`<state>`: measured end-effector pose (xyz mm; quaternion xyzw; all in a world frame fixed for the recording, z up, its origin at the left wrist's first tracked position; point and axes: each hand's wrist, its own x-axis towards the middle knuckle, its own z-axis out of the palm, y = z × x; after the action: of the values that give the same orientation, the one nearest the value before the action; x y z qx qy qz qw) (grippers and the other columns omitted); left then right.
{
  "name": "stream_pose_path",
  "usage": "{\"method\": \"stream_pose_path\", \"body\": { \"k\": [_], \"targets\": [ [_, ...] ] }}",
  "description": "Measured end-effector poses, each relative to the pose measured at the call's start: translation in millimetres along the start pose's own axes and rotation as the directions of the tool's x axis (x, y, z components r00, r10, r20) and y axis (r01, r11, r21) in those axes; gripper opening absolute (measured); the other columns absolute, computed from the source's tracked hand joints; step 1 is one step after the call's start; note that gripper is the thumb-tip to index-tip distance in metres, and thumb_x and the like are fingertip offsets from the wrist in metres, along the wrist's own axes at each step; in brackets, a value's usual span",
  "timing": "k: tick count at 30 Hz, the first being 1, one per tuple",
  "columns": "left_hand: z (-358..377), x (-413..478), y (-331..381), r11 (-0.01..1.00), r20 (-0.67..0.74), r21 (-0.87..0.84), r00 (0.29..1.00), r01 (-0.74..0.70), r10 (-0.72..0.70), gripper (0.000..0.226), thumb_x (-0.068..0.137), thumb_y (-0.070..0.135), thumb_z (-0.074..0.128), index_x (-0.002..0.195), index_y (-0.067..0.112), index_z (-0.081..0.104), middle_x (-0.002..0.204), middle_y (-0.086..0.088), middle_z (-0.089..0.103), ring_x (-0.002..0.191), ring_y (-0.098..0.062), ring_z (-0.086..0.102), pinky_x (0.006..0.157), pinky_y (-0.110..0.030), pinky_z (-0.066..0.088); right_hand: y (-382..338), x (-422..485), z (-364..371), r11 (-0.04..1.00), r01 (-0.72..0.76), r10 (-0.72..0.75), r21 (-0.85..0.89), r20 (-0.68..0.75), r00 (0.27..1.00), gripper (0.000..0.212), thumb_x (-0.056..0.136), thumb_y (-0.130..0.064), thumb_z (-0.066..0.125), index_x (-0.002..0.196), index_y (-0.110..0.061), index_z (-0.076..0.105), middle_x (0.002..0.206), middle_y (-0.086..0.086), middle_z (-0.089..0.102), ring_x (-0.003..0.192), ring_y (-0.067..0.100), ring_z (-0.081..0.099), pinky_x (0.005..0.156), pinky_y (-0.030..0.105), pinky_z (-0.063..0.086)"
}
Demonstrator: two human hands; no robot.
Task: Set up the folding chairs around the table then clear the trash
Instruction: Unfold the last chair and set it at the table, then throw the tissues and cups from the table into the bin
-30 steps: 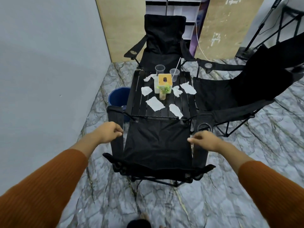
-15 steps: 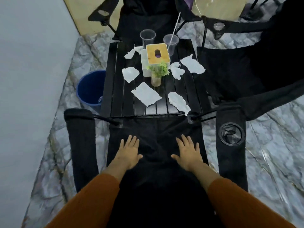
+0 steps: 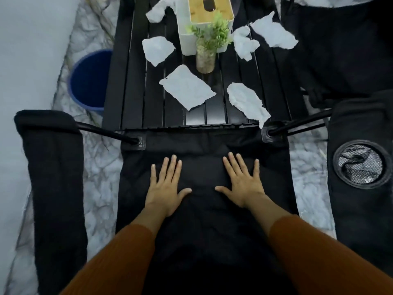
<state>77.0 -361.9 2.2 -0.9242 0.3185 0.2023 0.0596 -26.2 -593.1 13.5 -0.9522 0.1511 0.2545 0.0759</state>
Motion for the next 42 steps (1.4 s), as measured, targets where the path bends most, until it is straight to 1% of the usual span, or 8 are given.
{"method": "stream_pose_path", "body": {
  "k": [5, 8, 11, 17, 23, 28, 36, 42],
  "targets": [
    [-10.7, -38.0, 13.0, 0.996, 0.037, -0.094, 0.999, 0.002, 0.001, 0.081, 0.089, 0.07, 0.015, 0.147, 0.03, -0.024, 0.16, 0.001, -0.022, 0.146, -0.02, -0.024, 0.119, -0.053, -0.012, -13.4, -51.7, -0.3, 0.982, -0.008, 0.008, 0.188, 0.0, 1.0, 0.09, 0.084, -0.075, 0.03, 0.148, -0.034, -0.02, 0.16, -0.006, -0.023, 0.147, 0.02, -0.023, 0.117, 0.061, -0.009],
    [-6.1, -57.1, 16.2, 0.988, 0.189, -0.133, 0.981, 0.071, -0.045, 0.083, 0.088, 0.074, 0.017, 0.149, 0.033, -0.021, 0.159, 0.002, -0.026, 0.147, -0.023, -0.025, 0.117, -0.053, -0.015, -12.7, -79.8, 12.5, 0.977, -0.069, 0.039, 0.2, 0.154, 0.987, 0.096, 0.081, -0.079, 0.031, 0.148, -0.034, -0.02, 0.159, -0.007, -0.026, 0.146, 0.021, -0.025, 0.116, 0.064, -0.01],
    [-4.4, -65.0, 18.1, 0.996, 0.36, -0.04, 0.931, 0.081, -0.062, 0.087, 0.086, 0.077, 0.018, 0.147, 0.032, -0.025, 0.155, 0.003, -0.036, 0.144, -0.024, -0.031, 0.116, -0.054, -0.017, -6.1, -91.1, 20.6, 0.988, -0.076, 0.026, 0.131, 0.35, 0.936, 0.104, 0.077, -0.081, 0.037, 0.147, -0.032, -0.023, 0.156, -0.008, -0.032, 0.144, 0.021, -0.03, 0.112, 0.066, -0.015],
    [-49.4, -65.8, 23.7, 0.988, 0.455, -0.088, 0.887, 0.126, -0.073, 0.08, 0.093, 0.066, 0.029, 0.153, 0.03, -0.01, 0.162, -0.002, -0.019, 0.149, -0.025, -0.02, 0.12, -0.054, -0.01, -4.0, -92.9, -16.2, 0.975, -0.106, 0.025, 0.195, 0.377, 0.926, 0.093, 0.088, -0.058, 0.051, 0.15, -0.033, -0.012, 0.162, -0.002, -0.015, 0.148, 0.026, -0.019, 0.119, 0.058, -0.003],
    [-154.9, -80.6, 17.1, 0.979, 0.342, -0.134, 0.935, 0.152, -0.098, 0.071, 0.098, 0.052, 0.034, 0.155, 0.023, 0.003, 0.164, -0.006, -0.001, 0.151, -0.024, -0.008, 0.122, -0.051, -0.003, -19.5, -109.2, -111.9, 0.976, -0.064, 0.019, 0.207, 0.215, 0.976, 0.082, 0.093, -0.043, 0.053, 0.153, -0.025, 0.002, 0.163, 0.003, 0.005, 0.15, 0.026, -0.003, 0.122, 0.05, 0.005],
    [-272.7, -106.0, -4.3, 0.966, 0.18, -0.174, 0.971, 0.191, -0.16, 0.068, 0.099, 0.05, 0.034, 0.155, 0.017, 0.011, 0.164, -0.006, 0.007, 0.151, -0.025, -0.001, 0.123, -0.049, 0.004, -46.3, -126.9, -230.4, 0.981, 0.043, -0.042, 0.188, -0.011, 0.999, 0.072, 0.095, -0.04, 0.05, 0.152, -0.016, 0.012, 0.161, 0.006, 0.015, 0.15, 0.024, 0.007, 0.123, 0.043, 0.006],
    [-423.6, -198.2, -76.8, 0.919, -0.015, -0.229, 0.943, 0.32, -0.332, 0.073, 0.098, 0.052, 0.035, 0.154, 0.012, 0.011, 0.164, -0.007, 0.007, 0.151, -0.025, 0.005, 0.121, -0.048, 0.009, -115.3, -177.6, -399.2, 0.973, 0.223, -0.205, 0.055, -0.231, 0.951, 0.072, 0.098, -0.042, 0.044, 0.152, -0.012, 0.008, 0.162, 0.006, 0.009, 0.15, 0.025, 0.001, 0.123, 0.045, 0.003],
    [-480.7, -273.6, -129.4, 0.881, -0.108, -0.254, 0.894, 0.398, -0.435, 0.073, 0.097, 0.054, 0.036, 0.152, 0.011, 0.018, 0.161, -0.009, 0.018, 0.149, -0.025, 0.014, 0.118, -0.047, 0.014, -180.2, -217.3, -464.7, 0.955, 0.295, -0.291, -0.04, -0.336, 0.896, 0.071, 0.097, -0.043, 0.044, 0.152, -0.012, 0.012, 0.161, 0.008, 0.013, 0.15, 0.026, 0.005, 0.123, 0.043, 0.006]
  ]
}}
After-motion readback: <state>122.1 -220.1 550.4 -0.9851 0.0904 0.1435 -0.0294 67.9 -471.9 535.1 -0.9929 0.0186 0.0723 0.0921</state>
